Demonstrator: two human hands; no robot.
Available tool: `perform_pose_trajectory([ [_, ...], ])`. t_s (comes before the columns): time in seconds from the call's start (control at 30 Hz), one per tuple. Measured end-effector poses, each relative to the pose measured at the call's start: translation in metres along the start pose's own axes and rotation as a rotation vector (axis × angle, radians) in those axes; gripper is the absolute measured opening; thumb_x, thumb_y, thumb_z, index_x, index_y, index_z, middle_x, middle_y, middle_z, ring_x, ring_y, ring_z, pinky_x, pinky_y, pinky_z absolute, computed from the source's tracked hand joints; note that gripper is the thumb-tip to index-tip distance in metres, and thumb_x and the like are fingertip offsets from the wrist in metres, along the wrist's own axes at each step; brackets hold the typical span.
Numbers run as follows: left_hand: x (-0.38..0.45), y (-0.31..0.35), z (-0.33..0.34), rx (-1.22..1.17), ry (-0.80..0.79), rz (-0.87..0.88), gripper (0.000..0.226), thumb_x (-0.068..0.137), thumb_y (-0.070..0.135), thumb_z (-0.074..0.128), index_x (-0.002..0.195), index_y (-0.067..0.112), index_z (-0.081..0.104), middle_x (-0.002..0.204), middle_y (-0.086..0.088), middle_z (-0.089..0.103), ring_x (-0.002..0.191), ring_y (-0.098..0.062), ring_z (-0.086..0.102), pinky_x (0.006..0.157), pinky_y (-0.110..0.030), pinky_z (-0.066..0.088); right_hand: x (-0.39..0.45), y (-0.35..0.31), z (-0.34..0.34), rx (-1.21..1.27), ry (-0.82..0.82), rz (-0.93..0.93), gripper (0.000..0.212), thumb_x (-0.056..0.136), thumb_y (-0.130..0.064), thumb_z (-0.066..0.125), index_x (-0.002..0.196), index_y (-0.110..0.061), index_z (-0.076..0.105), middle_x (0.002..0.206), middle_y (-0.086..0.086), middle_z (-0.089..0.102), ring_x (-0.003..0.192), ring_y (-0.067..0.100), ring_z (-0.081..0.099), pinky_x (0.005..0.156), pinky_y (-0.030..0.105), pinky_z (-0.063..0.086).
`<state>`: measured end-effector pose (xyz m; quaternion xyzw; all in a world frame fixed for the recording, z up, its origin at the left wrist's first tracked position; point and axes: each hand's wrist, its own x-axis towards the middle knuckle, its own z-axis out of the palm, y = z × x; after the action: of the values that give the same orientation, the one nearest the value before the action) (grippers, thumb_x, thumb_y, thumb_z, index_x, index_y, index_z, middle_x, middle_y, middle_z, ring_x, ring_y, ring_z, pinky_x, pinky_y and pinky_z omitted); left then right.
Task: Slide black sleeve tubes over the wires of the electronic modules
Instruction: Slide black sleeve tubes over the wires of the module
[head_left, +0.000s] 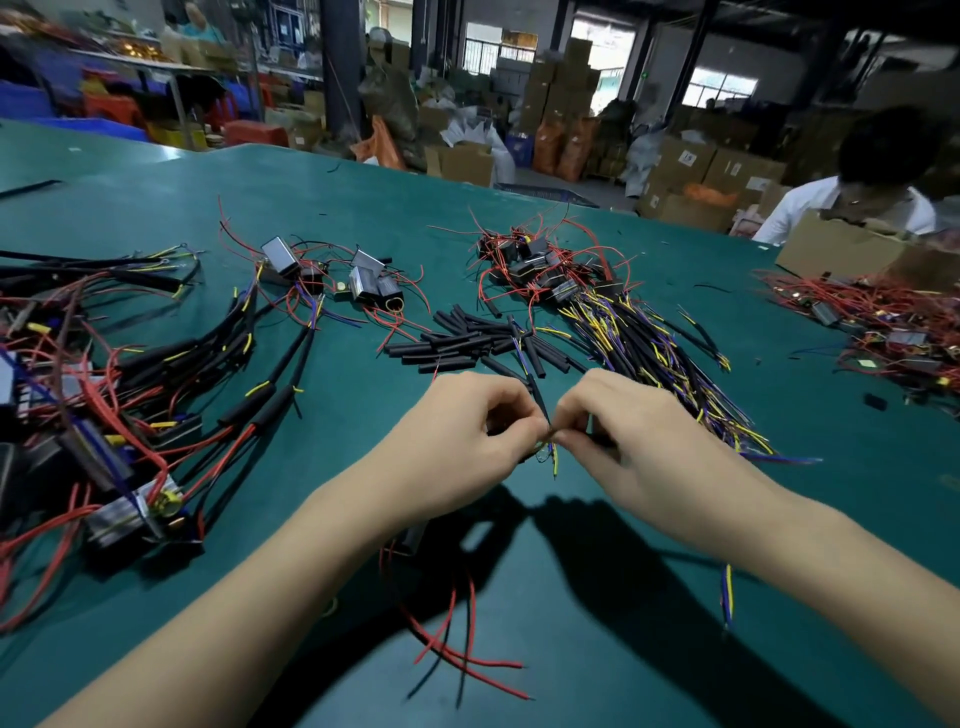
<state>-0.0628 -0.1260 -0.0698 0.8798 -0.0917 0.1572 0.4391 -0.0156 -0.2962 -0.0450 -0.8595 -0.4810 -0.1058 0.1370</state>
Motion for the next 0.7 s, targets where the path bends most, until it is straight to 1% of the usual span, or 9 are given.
perform_pose_trajectory([
  [0.07,-0.001,0.000,0.001,-0.005,0.006,0.002,0.015,0.087,0.017,0.062,0.072,0.020,0.065,0.063,0.006,0.061,0.061,-0.007,0.051,0.062,-0.024,0.042,0.001,0.003,-0.003,0.178,0.016,0.079,0.003,0.087,-0.012,0.066,0.086,-0.013,0.065,0.068,-0.019,0.050,0.065,-0.007,0.048,0.063,0.008,0.035],
  [0.17,0.000,-0.001,0.001,-0.026,-0.020,-0.030,0.017,0.087,0.020,0.062,0.071,0.022,0.065,0.061,0.008,0.059,0.060,-0.006,0.049,0.059,-0.022,0.040,0.001,0.003,-0.006,0.250,0.010,0.131,0.006,0.085,-0.012,0.067,0.081,-0.016,0.067,0.056,-0.025,0.054,0.056,-0.004,0.050,0.055,0.007,0.035],
  [0.23,0.001,-0.001,0.002,-0.047,-0.043,-0.070,0.017,0.087,0.021,0.062,0.070,0.019,0.066,0.062,0.006,0.059,0.057,-0.005,0.045,0.056,-0.021,0.038,0.002,0.001,-0.006,0.231,0.017,0.142,0.006,0.085,-0.012,0.067,0.080,-0.016,0.067,0.053,-0.020,0.052,0.056,-0.005,0.050,0.056,0.007,0.035],
  [0.33,0.001,-0.001,0.001,-0.095,-0.088,-0.156,0.017,0.086,0.021,0.062,0.070,0.017,0.066,0.060,0.007,0.056,0.053,-0.004,0.042,0.053,-0.018,0.036,0.005,-0.001,-0.003,0.117,-0.009,0.111,0.002,0.087,-0.015,0.063,0.086,-0.014,0.064,0.072,-0.013,0.054,0.065,-0.003,0.049,0.065,0.010,0.036],
  [0.4,0.002,-0.001,-0.001,-0.154,-0.118,-0.226,0.017,0.085,0.019,0.062,0.069,0.017,0.066,0.062,0.006,0.057,0.058,-0.007,0.045,0.061,-0.023,0.039,0.004,-0.005,0.000,-0.017,-0.071,0.085,0.006,0.091,-0.018,0.055,0.093,-0.013,0.058,0.087,-0.002,0.055,0.075,0.009,0.052,0.074,0.027,0.042],
  [0.47,0.004,-0.001,-0.005,-0.262,-0.132,-0.286,0.017,0.085,0.016,0.063,0.069,0.013,0.067,0.066,0.001,0.058,0.063,-0.012,0.046,0.071,-0.027,0.039,0.006,-0.013,0.003,-0.291,-0.061,0.009,0.004,0.089,-0.012,0.056,0.091,-0.009,0.056,0.089,0.007,0.055,0.072,0.026,0.054,0.068,0.037,0.045],
  [0.53,0.005,-0.001,-0.010,-0.366,-0.135,-0.326,0.018,0.080,0.022,0.068,0.070,0.007,0.067,0.068,-0.002,0.057,0.067,-0.014,0.045,0.074,-0.030,0.035,0.005,-0.022,0.006,-0.424,0.052,-0.012,0.010,0.078,-0.005,0.066,0.079,-0.007,0.057,0.074,0.010,0.055,0.055,0.026,0.050,0.053,0.035,0.041],
  [0.6,0.005,-0.003,-0.013,-0.405,-0.119,-0.349,0.024,0.072,0.029,0.069,0.072,0.005,0.068,0.065,0.000,0.057,0.066,-0.014,0.045,0.071,-0.027,0.033,0.007,-0.027,0.011,-0.312,0.080,0.062,0.007,0.084,-0.008,0.063,0.083,-0.007,0.056,0.079,0.010,0.055,0.058,0.030,0.052,0.053,0.036,0.040],
  [0.7,0.004,-0.004,-0.010,-0.336,-0.058,-0.314,0.016,0.083,0.023,0.069,0.070,0.013,0.068,0.058,0.008,0.058,0.055,-0.006,0.046,0.055,-0.013,0.036,0.009,-0.020,0.016,-0.004,0.114,0.224,0.009,0.094,-0.021,0.050,0.094,-0.013,0.055,0.093,0.001,0.056,0.080,0.026,0.055,0.072,0.041,0.044],
])
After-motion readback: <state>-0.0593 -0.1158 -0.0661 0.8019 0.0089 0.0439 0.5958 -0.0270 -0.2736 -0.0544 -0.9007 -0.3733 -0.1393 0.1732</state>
